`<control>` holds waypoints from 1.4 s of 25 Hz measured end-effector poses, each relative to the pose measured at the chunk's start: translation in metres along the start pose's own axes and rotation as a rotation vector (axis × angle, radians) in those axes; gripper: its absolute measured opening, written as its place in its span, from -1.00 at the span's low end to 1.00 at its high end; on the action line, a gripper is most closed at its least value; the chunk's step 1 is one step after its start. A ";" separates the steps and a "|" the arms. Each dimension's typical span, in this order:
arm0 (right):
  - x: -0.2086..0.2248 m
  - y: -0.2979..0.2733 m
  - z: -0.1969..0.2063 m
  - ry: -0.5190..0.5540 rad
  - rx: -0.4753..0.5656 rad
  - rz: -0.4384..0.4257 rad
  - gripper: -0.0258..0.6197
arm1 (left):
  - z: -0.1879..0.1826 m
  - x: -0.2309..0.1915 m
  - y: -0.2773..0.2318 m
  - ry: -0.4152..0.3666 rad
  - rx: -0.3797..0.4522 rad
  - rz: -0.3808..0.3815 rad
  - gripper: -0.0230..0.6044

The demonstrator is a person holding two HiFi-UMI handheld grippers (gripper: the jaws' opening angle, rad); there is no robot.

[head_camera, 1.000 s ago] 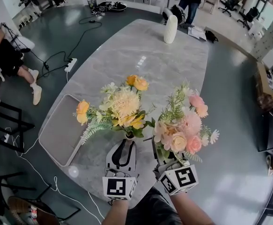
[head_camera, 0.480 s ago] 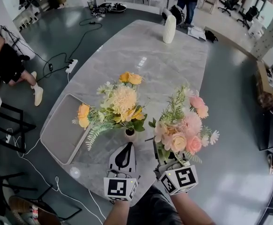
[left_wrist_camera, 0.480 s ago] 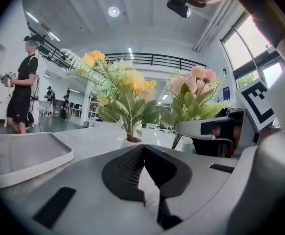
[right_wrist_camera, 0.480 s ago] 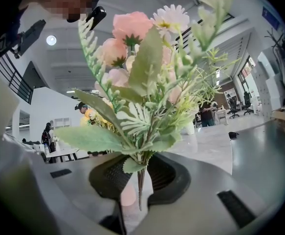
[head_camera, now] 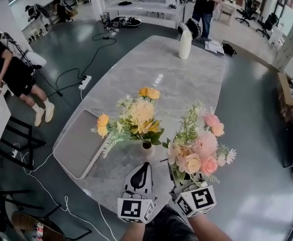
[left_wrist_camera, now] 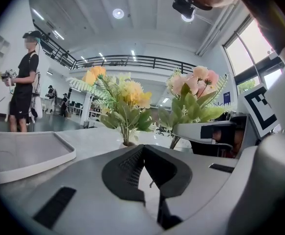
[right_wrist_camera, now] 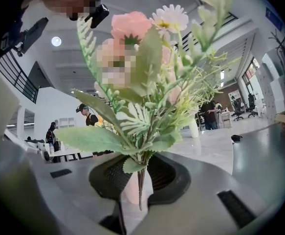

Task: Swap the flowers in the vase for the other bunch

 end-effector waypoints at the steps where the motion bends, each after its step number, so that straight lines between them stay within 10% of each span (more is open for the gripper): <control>1: -0.001 0.001 -0.003 0.005 0.003 -0.004 -0.65 | -0.002 0.001 0.002 0.002 0.005 0.003 -0.88; 35: -0.087 0.070 -0.021 0.076 0.019 -0.105 -0.65 | -0.025 0.014 0.105 0.074 0.120 -0.043 -0.88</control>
Point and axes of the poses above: the fingertips, and each gripper's own axes: y backward along the fingers, x to its right, z out of its underside, the point moved 2 cm from there along y, backward along the fingers, and after that the axes turned 7 degrees about y, right-handed, at the moved point
